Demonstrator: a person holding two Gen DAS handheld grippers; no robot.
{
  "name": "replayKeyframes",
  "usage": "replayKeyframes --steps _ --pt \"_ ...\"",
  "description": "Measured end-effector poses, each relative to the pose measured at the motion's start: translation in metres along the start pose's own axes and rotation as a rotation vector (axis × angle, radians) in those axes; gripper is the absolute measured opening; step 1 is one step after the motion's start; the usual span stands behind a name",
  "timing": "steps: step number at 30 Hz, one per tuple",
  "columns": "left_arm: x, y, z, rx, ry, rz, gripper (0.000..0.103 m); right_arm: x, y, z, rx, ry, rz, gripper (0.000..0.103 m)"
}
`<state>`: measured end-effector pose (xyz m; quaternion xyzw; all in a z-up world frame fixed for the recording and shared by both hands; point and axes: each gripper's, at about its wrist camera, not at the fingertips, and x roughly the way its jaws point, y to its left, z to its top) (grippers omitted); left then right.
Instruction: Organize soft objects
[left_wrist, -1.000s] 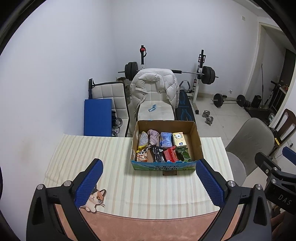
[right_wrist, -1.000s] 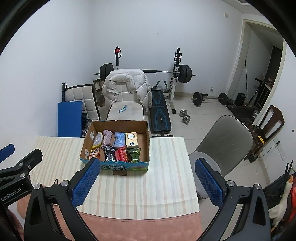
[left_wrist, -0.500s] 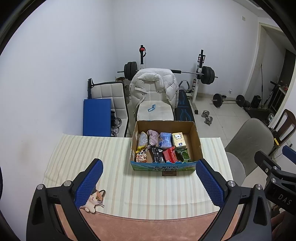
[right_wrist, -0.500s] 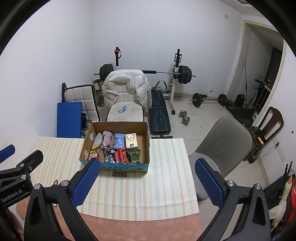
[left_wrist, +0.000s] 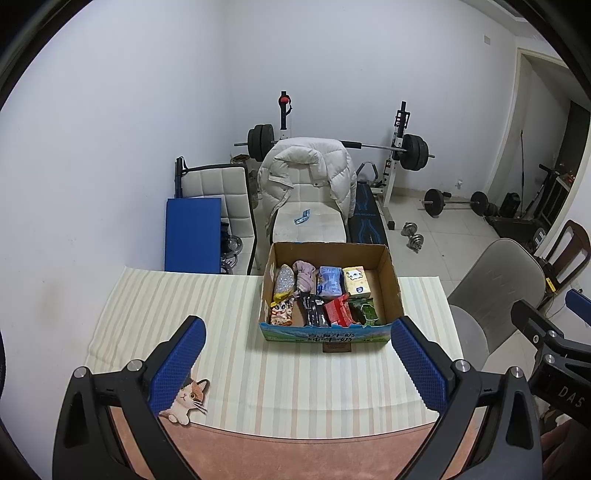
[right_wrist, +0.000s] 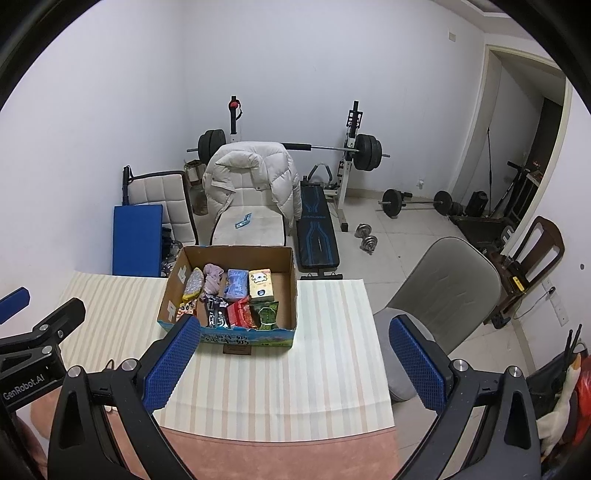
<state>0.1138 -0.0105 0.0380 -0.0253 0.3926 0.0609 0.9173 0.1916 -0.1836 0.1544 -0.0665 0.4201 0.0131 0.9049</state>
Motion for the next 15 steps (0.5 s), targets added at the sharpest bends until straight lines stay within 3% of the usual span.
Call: replayKeyframes --steps 15 --pt "-0.0038 -0.0059 0.0075 -0.014 -0.013 0.002 0.103 -0.0072 -0.0034 0.0023 -0.006 -0.011 -0.007 0.103"
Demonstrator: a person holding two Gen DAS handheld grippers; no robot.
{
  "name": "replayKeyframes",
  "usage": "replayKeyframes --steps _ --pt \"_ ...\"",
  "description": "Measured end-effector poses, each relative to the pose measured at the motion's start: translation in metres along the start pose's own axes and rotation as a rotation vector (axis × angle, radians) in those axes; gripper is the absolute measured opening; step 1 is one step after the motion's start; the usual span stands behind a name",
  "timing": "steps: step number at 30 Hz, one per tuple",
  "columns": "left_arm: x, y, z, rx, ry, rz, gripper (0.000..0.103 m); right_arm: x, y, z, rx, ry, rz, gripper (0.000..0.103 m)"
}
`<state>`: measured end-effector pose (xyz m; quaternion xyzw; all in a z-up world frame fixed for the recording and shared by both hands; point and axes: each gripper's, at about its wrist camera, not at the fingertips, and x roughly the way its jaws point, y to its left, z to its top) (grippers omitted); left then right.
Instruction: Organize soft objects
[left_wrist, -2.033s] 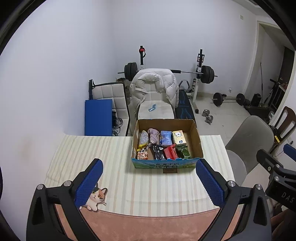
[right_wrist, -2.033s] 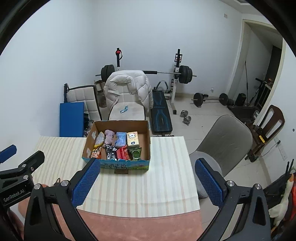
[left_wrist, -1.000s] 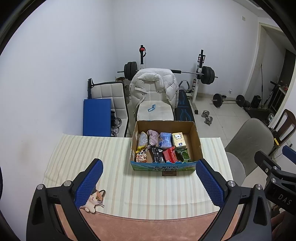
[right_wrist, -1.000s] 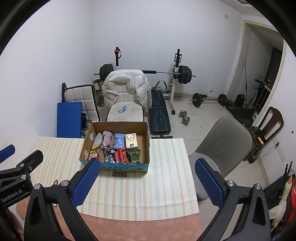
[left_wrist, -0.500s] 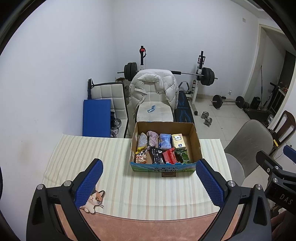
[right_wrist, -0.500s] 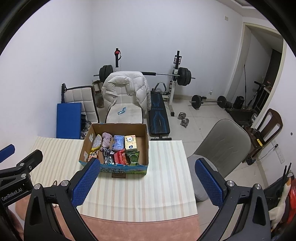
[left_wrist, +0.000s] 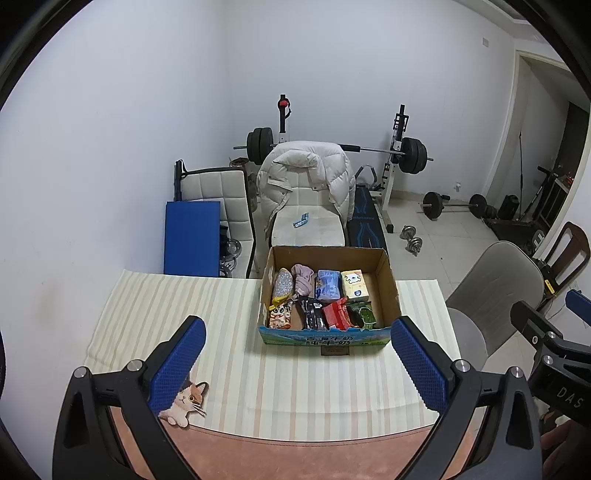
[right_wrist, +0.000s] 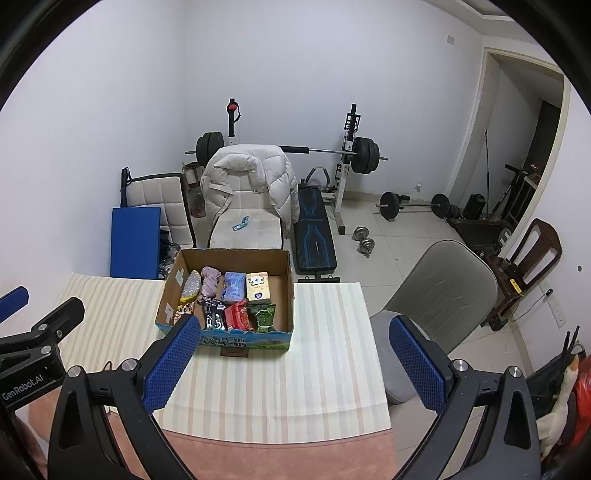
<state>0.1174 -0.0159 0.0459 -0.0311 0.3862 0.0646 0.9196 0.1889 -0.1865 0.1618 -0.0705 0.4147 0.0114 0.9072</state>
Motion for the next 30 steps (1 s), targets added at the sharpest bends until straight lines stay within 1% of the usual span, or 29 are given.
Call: replayKeyframes --steps 30 --pt "0.0010 -0.0056 0.0003 -0.003 0.003 0.000 0.103 0.0022 -0.0002 -0.0026 -0.001 0.001 0.012 0.103"
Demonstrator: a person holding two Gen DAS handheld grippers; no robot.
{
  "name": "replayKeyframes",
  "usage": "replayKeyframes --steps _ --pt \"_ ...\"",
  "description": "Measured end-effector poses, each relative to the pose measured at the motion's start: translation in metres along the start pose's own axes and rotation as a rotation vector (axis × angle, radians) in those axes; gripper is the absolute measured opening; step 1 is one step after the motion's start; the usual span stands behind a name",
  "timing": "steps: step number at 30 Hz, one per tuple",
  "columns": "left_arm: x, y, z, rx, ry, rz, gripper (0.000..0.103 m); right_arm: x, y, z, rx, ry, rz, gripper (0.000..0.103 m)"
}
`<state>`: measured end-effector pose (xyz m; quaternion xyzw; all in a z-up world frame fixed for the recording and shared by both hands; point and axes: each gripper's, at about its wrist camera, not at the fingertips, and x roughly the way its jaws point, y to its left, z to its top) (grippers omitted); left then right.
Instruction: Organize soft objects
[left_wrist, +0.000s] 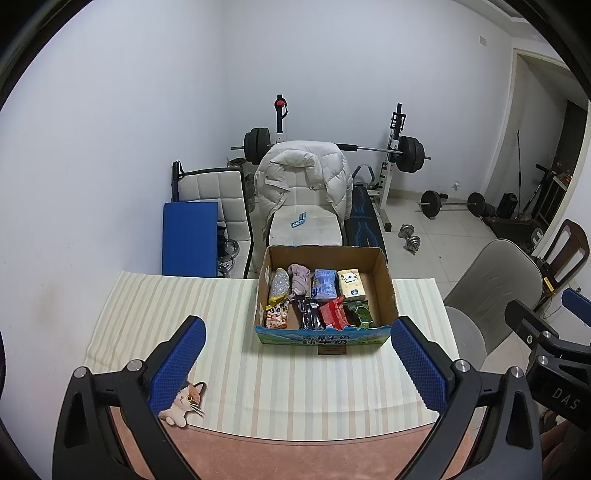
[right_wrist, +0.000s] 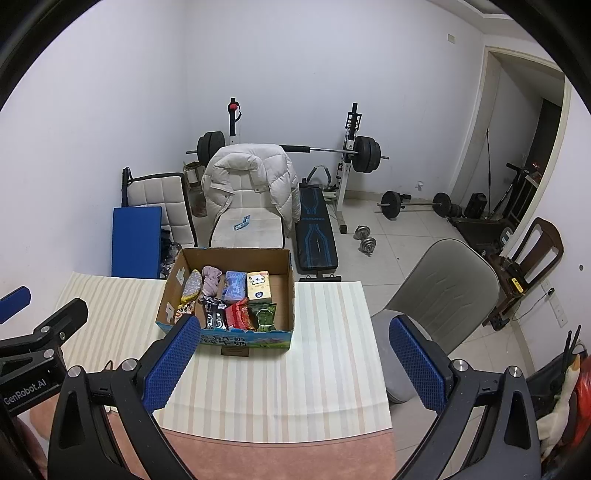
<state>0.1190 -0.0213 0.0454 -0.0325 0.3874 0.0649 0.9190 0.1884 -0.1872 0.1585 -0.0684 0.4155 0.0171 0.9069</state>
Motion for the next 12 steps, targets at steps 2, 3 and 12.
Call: replayKeyframes --steps 2,3,12 --pt "0.0001 -0.0006 -0.0001 0.000 -0.001 0.000 0.103 0.0001 -0.0001 -0.0003 -0.002 -0.001 -0.002 0.103" --pt "-0.0001 -0.0008 0.0000 0.000 -0.001 0.000 0.103 0.0001 -0.0007 -0.0006 -0.002 -0.001 -0.002 0.103" --pt "-0.0007 -0.0013 0.0005 -0.003 -0.006 -0.004 0.103 0.0002 -0.0010 -0.0005 -0.002 -0.002 0.000 0.103"
